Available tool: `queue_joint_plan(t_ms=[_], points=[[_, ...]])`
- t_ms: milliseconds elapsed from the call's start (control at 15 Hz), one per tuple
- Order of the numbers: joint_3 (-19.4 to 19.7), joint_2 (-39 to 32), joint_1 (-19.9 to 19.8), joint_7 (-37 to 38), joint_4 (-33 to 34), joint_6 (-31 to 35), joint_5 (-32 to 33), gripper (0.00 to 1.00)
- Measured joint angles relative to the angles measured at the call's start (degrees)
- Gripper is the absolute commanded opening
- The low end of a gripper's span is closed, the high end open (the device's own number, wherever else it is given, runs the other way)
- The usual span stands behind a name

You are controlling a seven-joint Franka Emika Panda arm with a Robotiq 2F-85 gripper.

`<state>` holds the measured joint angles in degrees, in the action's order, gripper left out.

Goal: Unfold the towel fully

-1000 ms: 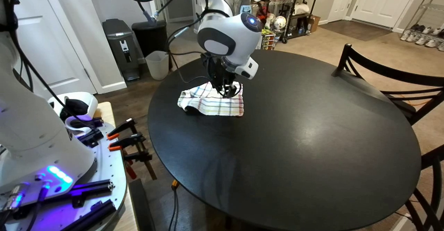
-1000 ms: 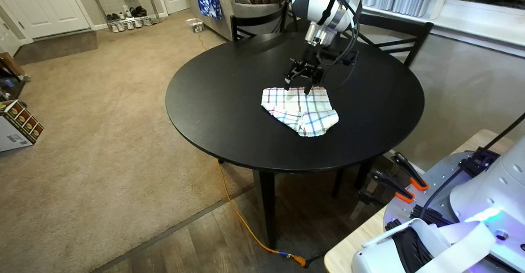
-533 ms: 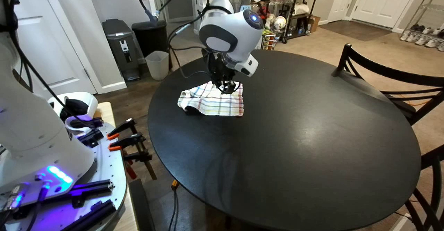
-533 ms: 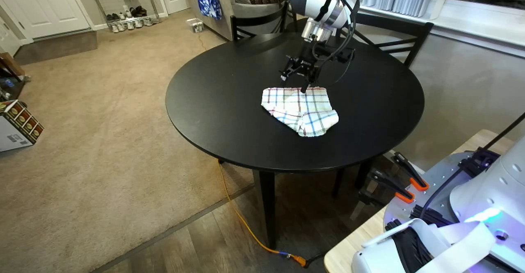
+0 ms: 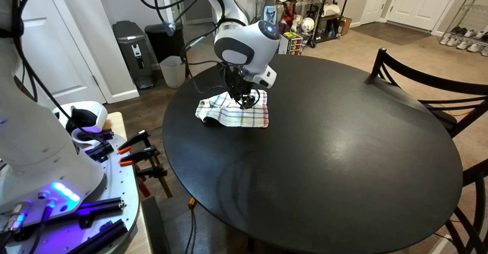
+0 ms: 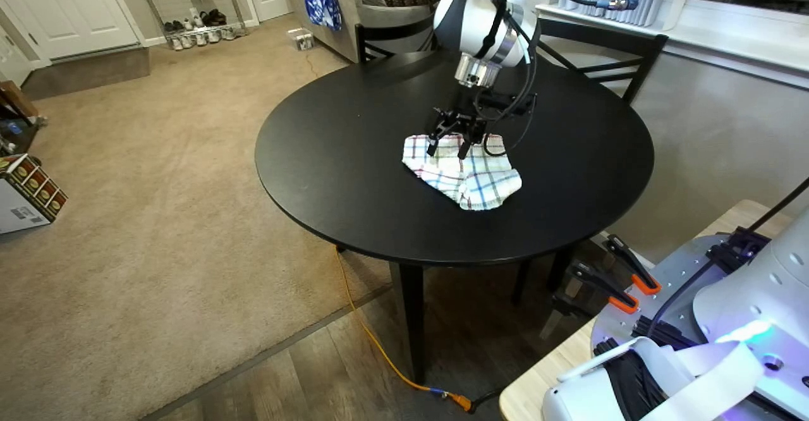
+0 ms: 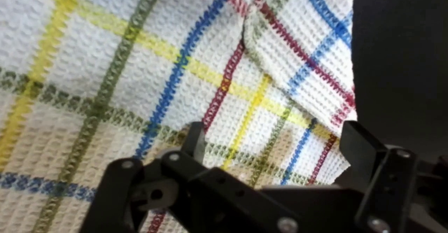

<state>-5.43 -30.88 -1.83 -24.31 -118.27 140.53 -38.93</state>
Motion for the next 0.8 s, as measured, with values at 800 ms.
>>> queue_joint_plan(t_ms=[800], points=[[-8.37, -0.03, -5.21, -3.99, -2.92, 17.78, 3.24, 1.00]])
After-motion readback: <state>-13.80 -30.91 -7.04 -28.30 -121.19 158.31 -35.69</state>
